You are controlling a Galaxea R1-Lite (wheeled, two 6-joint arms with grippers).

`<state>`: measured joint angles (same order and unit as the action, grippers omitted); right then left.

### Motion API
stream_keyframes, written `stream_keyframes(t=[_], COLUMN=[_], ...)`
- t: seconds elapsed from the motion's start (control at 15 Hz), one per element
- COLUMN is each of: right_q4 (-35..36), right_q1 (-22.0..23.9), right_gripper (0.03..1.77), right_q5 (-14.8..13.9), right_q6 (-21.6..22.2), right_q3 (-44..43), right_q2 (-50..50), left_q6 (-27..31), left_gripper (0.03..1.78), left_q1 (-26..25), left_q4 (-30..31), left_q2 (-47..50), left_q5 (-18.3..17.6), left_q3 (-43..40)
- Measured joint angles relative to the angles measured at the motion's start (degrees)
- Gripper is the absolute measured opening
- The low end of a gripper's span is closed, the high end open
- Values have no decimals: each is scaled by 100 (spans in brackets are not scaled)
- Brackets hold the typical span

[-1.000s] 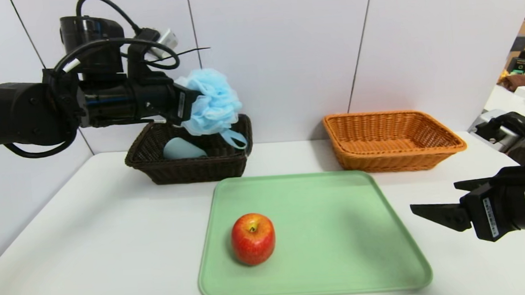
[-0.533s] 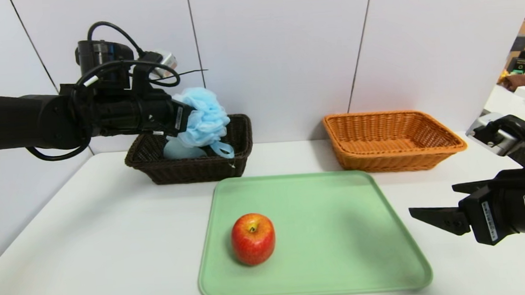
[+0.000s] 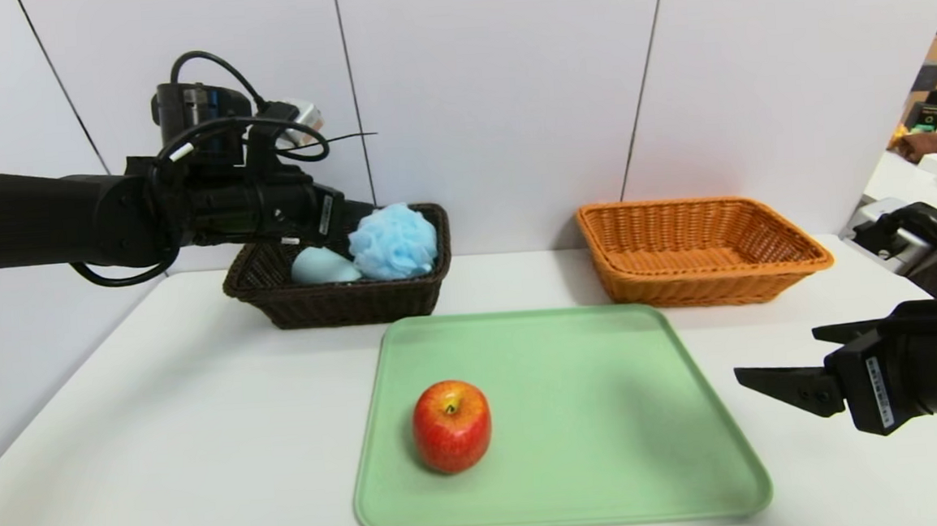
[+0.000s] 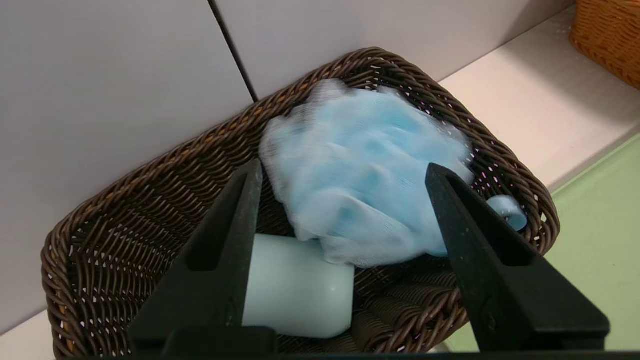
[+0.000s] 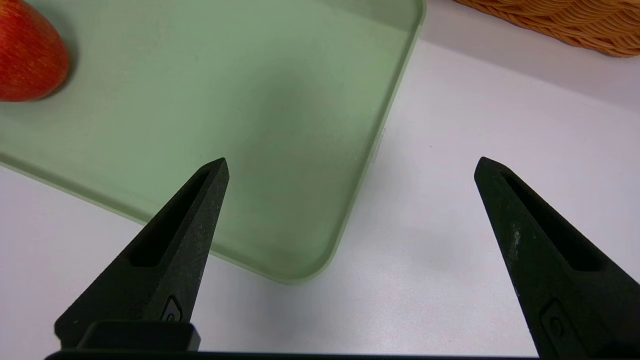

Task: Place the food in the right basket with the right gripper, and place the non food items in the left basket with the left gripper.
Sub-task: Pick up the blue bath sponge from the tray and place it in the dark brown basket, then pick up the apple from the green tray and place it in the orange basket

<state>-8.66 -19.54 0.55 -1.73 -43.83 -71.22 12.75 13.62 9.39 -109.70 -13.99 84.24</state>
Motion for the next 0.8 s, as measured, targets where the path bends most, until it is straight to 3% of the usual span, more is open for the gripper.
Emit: stream_keyframes(t=[0.47,0.8], right_q4=[9,238], right_q1=[-41,-261], right_gripper=[169,169], right_q5=[2,9], right_q6=[-16,-35], right_q3=[-60,-74], right_q2=[7,-182], left_q6=[-400,-521], left_gripper=[150,159], left_q1=[-9,2], left_q4=[-99,-99], left_q2=[601,1820], left_q5=[-13,-41], left_q3=[-96,-1691])
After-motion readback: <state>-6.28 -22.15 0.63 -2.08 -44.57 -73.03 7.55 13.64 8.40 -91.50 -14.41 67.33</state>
